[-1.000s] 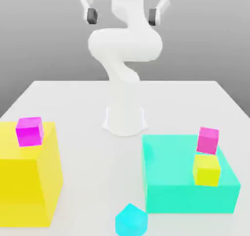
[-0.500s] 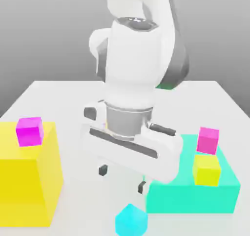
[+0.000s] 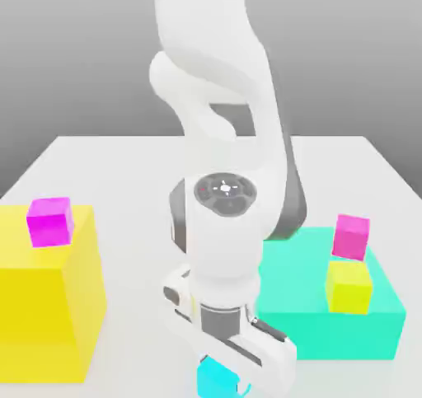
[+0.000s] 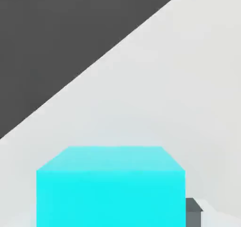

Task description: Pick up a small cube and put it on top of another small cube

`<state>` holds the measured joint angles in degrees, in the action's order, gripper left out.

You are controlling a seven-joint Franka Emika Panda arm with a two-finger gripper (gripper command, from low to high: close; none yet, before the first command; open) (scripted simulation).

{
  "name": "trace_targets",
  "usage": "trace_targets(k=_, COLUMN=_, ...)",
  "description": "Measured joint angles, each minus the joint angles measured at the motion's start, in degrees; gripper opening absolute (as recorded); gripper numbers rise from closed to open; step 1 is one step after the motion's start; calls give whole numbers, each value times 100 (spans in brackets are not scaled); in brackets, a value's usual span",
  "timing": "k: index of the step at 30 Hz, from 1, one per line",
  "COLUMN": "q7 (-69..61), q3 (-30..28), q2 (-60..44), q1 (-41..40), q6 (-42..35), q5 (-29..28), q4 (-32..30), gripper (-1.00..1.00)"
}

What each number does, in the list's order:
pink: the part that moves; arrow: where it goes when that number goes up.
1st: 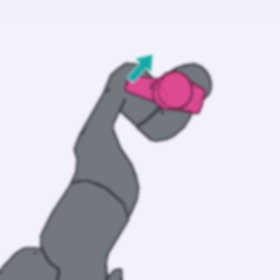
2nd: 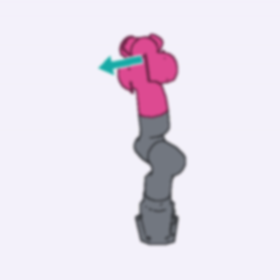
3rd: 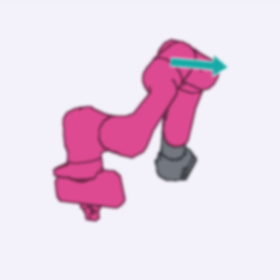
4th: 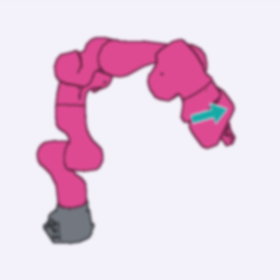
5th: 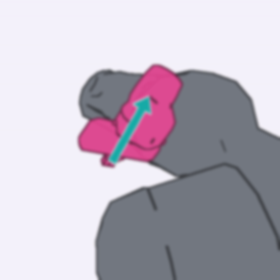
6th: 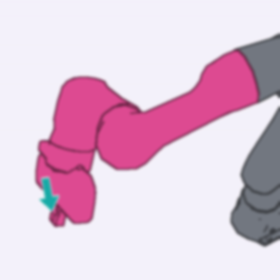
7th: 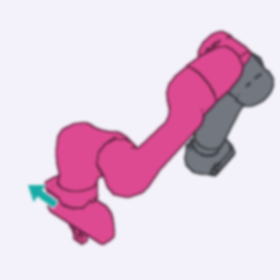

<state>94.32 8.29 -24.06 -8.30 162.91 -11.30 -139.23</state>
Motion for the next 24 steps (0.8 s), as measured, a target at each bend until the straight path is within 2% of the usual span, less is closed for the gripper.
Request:
trace_targets(k=5, q7=-285, q3=304, q2=880, q1=-193, q6=-731, q5=367, q4=-158, gripper=-100)
trace_targets(k=15, q7=533, q3=312, q2=882, q1=1072, q6=-2200, q5=-1390, q4=676, gripper=-100)
trace_targets(k=20, q7=429, q3=637, q2=1237, q1=1565, q6=-2948, q5=-1770, q4=819, gripper=-100)
trace_targets(k=24, q7=182, q3=943, q2=1602, q1=1908, q6=-3484, q5=-1847, q4=853, gripper=-100)
